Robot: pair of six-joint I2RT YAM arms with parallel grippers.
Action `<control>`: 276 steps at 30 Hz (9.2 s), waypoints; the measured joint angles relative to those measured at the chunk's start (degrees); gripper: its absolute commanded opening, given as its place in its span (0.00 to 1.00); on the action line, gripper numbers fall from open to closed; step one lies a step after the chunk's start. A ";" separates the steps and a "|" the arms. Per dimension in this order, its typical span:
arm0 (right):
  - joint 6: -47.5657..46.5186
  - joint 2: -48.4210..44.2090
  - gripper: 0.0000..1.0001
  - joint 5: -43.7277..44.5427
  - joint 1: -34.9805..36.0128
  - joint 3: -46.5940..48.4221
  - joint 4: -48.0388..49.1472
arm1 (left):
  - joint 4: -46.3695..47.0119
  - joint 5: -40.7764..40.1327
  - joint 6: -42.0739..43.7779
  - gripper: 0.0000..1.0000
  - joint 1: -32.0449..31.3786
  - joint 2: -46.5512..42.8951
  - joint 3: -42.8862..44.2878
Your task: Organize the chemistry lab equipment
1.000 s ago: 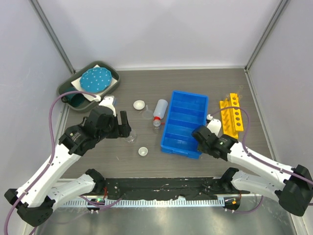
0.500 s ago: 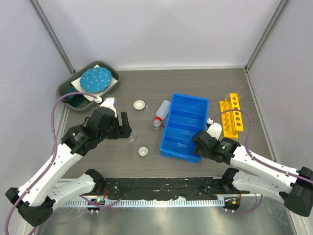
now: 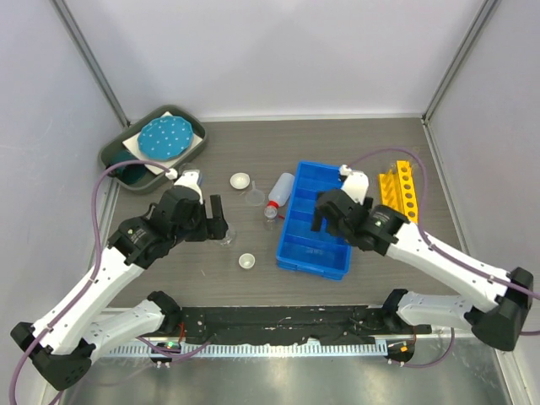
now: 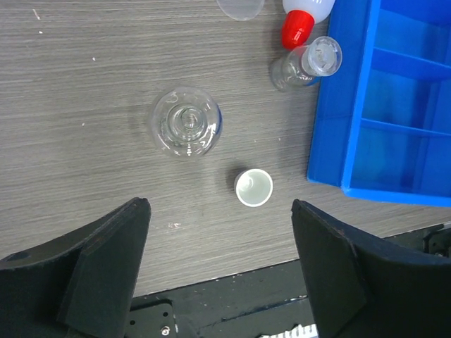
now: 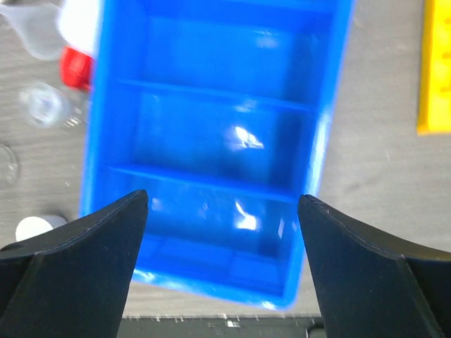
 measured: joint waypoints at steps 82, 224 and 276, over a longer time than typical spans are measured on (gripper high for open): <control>-23.93 54.69 0.30 -18.34 0.68 32.63 13.68 | -3.82 -2.99 1.77 1.00 0.00 -11.63 -2.21; -23.45 33.35 0.70 -1.11 8.11 36.22 3.06 | 3.15 -5.79 -3.78 0.84 0.00 7.19 -4.85; -20.17 11.58 0.70 -0.28 10.82 13.75 5.38 | 12.28 -10.80 -8.85 0.43 0.00 30.34 -2.91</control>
